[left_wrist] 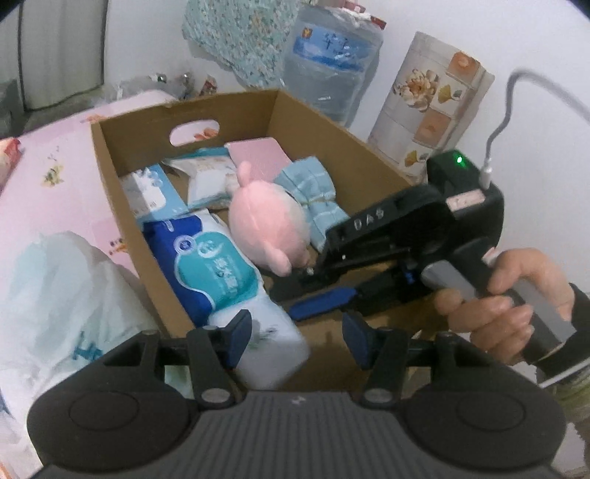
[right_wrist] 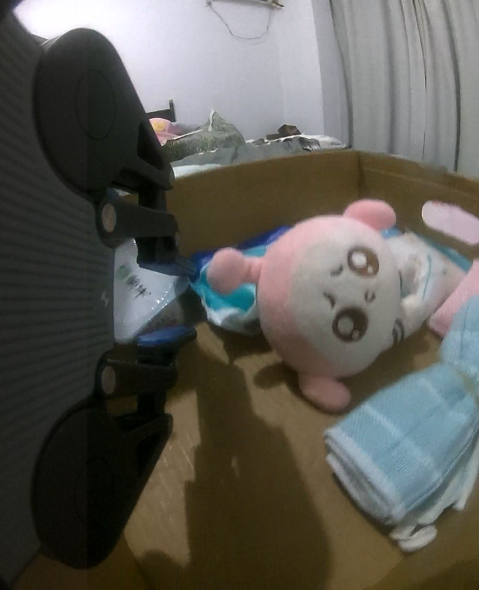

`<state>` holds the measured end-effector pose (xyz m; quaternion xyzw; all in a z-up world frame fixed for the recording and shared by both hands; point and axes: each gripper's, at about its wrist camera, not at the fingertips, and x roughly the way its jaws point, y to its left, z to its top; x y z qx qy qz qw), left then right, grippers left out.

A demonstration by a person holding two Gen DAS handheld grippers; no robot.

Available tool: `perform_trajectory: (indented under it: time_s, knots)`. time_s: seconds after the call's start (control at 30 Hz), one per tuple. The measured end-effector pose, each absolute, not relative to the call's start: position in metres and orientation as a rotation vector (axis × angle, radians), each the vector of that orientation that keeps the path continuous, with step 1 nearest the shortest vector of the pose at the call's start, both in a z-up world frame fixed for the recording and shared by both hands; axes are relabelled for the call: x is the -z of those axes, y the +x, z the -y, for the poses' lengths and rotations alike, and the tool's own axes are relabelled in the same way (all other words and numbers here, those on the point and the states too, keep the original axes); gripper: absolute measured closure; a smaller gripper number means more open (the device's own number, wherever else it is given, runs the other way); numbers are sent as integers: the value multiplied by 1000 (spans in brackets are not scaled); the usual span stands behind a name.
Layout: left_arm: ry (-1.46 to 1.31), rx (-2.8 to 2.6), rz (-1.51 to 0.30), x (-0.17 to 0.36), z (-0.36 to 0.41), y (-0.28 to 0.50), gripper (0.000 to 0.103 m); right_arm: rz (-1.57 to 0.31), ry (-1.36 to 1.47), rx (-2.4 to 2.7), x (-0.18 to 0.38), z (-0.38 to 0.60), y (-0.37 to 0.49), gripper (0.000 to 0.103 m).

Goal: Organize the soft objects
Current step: 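Withdraw the open right tool up out of the box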

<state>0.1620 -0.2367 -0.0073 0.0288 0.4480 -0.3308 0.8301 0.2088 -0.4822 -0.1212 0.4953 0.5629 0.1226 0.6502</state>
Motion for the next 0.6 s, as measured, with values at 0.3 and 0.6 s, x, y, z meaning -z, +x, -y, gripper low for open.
perform_trajectory:
  time_s: [0.3,0.6]
  knots:
    - [32,650,-829,-26,195,146,45,-1235,1000,-262,102,482,209,73]
    - [-54,497,-775,-37,131,141,44,-1192,874,-310,74,453,235,73]
